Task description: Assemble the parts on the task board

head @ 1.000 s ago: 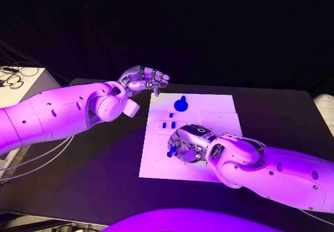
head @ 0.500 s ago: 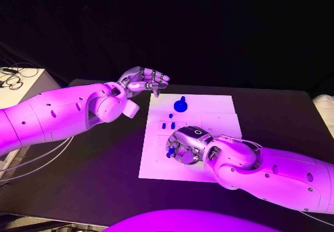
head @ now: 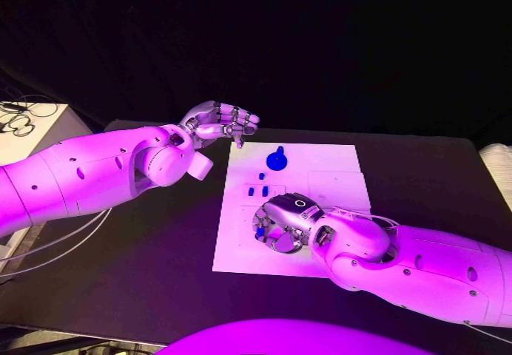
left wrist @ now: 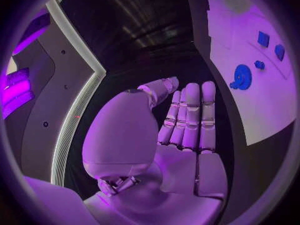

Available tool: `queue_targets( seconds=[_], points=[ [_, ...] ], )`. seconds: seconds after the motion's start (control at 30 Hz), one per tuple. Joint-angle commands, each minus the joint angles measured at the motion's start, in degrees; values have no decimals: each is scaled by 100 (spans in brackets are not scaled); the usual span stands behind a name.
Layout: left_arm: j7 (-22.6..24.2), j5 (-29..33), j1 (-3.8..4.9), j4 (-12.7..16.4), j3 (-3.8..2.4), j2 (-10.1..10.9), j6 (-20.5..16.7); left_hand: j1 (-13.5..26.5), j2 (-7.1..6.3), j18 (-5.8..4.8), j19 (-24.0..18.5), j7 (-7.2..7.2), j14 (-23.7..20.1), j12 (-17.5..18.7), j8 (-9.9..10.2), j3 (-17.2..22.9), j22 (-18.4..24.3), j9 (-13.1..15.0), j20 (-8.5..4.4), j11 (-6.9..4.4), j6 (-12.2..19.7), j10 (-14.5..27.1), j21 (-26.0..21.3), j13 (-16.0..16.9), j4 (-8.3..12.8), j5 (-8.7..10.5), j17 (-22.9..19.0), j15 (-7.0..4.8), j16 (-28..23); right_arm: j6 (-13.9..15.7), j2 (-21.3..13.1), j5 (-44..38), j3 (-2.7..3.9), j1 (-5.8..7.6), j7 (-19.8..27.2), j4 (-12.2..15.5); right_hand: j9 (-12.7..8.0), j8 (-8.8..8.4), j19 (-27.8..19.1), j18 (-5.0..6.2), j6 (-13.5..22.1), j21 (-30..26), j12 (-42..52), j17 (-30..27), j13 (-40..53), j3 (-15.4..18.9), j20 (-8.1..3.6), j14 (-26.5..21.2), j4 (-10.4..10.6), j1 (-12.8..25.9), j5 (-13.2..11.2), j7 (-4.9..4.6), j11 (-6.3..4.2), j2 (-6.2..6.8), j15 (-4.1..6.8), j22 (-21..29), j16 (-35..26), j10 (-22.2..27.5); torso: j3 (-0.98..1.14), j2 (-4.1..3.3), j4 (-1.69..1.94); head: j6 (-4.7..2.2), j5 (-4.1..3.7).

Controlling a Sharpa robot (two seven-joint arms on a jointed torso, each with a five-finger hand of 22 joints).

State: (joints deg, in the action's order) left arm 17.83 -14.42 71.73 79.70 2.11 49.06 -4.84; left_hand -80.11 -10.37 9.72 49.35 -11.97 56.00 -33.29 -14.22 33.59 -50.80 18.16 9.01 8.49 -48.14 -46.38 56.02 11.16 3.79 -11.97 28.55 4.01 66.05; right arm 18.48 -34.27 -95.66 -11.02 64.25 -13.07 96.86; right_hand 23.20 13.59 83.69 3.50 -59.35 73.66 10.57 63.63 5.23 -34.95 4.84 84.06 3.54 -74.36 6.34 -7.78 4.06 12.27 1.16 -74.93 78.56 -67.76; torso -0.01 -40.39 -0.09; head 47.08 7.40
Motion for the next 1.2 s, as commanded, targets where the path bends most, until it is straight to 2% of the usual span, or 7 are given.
queue_targets(
  seconds=[0.03, 0.6, 0.77, 0.8, 0.87, 0.93, 1.2],
  points=[
    [17, 30, 3, 20, -4, 1, 111, -9, 36, 89, 29, -5, -28, -32, -30, 2, 1, -4, 26, 1, 31, 33, -15, 5, 19, -23, -6, 0, 17, -62, -7, -168, -16, -23, -5, 17, -10, -48, -52, 34, 51, -98, -73, -27, -14, -22, 33, 94, -34, -15, -15, -36, 39, 99, -77, -268, -4, 107, 2, 3, -4, 3, -6],
    [-32, 30, 3, 13, -4, 4, 150, 14, 32, 87, 23, -9, -35, -32, -32, -4, 3, -7, 30, 8, 48, 64, -19, 1, 9, -23, -10, 7, 13, 260, -29, -153, -16, -25, 34, 12, -112, -324, -235, 123, 661, -552, 43, -248, 56, 129, 125, -22, -118, 96, 48, -83, 125, 270, -165, 11, -101, 702, 4, -2, 1, -22, -27],
    [-39, 30, 3, 11, -4, 4, 155, 21, 27, 86, 16, -12, -46, -31, -33, -6, 4, -9, 33, 12, 61, 87, -24, -2, 8, -23, -13, 10, 9, 336, -43, -144, -16, -25, 67, 18, -108, -412, -532, 245, 1122, -1240, 530, -744, 217, 905, 211, -316, -66, -34, 158, -7, 215, 142, -252, 430, -287, 1552, 5, 3, -3, -30, -31],
    [-39, 30, 3, 11, -4, 4, 155, 21, 27, 86, 16, -12, -46, -31, -33, -6, 4, -9, 33, 12, 61, 87, -24, -2, 8, -23, -13, 10, 9, 353, -49, -143, -16, -25, 71, 21, -81, -376, -594, 271, 1179, -1410, 818, -922, 297, 1297, 244, -432, 2, -195, 185, -9, 258, 20, -264, 528, -343, 1791, 4, 4, -3, -33, -32],
    [-39, 30, 3, 11, -4, 6, 152, 21, 27, 86, 16, -12, -46, -31, -33, -6, 4, -9, 33, 12, 61, 87, -24, -2, 8, -23, -13, 10, 9, 404, -68, -142, -16, -25, 79, 32, -78, -382, -700, 320, 1279, -1679, 991, -1182, 329, 1625, 258, -561, 115, -310, 208, 39, 276, -23, -305, 693, -434, 2077, 2, 5, -3, -35, -33],
    [-40, 30, 3, 10, -4, 9, 149, 21, 27, 86, 14, -13, -50, -31, -33, -5, 5, -10, 34, 13, 65, 94, -26, -2, 9, -24, -14, 11, 7, 446, -94, -129, -16, -25, 85, 54, -51, -338, -824, 360, 1391, -2012, 1458, -1504, 408, 2301, 318, -746, 510, -698, 263, 54, 321, -109, -337, 883, -500, 2520, 3, 3, -2, -38, -35],
    [-42, 30, 2, 6, -4, 19, 151, 29, 26, 85, 9, -15, -55, -33, -32, -8, 6, -12, 37, 16, 78, 106, -29, -3, 6, -21, -15, 14, 6, 633, -406, 151, 6, 33, 226, 337, -11, -244, -835, 390, 1488, -2188, 2133, -1737, 463, 2792, 309, -835, 1284, -1203, 288, 44, 312, -16, -350, 960, -475, 2888, 1, 9, 5, -79, -74]
  ],
)
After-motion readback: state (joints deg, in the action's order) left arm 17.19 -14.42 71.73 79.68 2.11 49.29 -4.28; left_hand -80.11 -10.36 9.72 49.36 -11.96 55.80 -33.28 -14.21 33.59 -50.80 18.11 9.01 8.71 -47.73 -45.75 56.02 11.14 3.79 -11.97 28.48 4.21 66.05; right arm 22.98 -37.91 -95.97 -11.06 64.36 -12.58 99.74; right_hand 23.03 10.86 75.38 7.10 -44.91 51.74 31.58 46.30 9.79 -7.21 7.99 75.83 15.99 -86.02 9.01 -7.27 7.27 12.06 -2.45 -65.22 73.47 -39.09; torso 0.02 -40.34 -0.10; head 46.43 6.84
